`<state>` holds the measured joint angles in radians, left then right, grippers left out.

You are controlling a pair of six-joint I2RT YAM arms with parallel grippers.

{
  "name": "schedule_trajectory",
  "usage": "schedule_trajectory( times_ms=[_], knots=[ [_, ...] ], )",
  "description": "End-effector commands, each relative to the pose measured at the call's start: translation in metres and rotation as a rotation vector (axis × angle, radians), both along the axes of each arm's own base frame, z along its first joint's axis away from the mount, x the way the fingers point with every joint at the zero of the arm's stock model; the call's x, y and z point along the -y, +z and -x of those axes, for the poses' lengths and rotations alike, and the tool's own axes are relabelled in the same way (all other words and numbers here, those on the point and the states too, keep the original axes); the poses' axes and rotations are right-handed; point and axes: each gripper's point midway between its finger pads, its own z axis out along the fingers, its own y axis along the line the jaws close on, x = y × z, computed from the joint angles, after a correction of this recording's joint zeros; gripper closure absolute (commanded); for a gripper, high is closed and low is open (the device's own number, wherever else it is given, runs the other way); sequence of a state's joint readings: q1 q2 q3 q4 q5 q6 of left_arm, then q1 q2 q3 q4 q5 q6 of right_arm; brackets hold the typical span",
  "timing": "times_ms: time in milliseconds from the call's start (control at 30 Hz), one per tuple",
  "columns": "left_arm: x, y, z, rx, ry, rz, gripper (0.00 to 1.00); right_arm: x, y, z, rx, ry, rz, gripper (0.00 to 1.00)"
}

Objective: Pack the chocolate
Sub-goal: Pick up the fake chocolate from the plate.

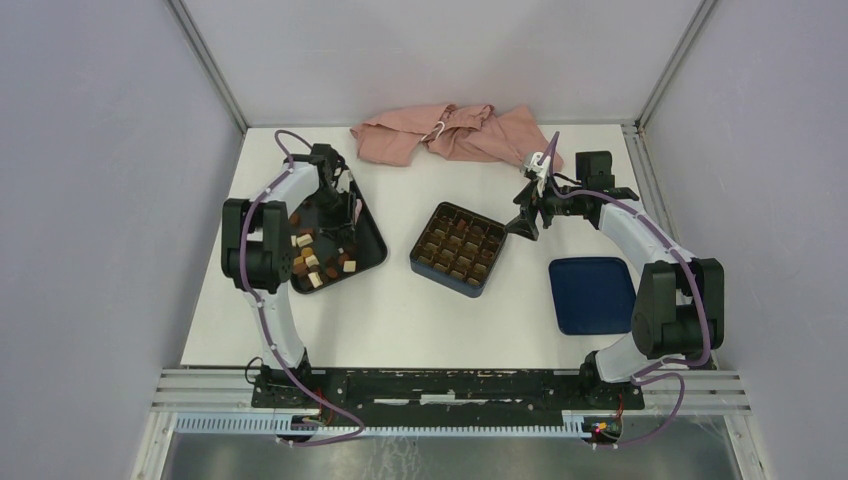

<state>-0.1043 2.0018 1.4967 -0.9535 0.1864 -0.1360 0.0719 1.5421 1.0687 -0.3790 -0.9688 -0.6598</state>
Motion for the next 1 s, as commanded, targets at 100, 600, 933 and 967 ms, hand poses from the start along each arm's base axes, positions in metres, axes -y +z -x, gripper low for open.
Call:
schedule_trajectory(
  times_ms=[100, 600, 933, 967],
  knots=[
    [0.003, 0.006, -0.013, 0.015, -0.048, 0.009, 0.55, -0.004, 0.012, -0.003, 0.036, 0.025, -0.019, 0.15],
    [0.006, 0.006, -0.013, -0.011, -0.051, 0.029, 0.75, -0.006, 0.015, -0.002, 0.044, 0.031, -0.019, 0.15],
    [0.003, 0.025, -0.01, 0.06, -0.026, 0.024, 0.98, -0.006, 0.014, -0.002, 0.042, 0.032, -0.02, 0.15],
    [0.003, 0.028, -0.008, 0.075, -0.02, 0.027, 0.98, -0.006, 0.014, -0.002, 0.042, 0.033, -0.02, 0.15]
  ],
)
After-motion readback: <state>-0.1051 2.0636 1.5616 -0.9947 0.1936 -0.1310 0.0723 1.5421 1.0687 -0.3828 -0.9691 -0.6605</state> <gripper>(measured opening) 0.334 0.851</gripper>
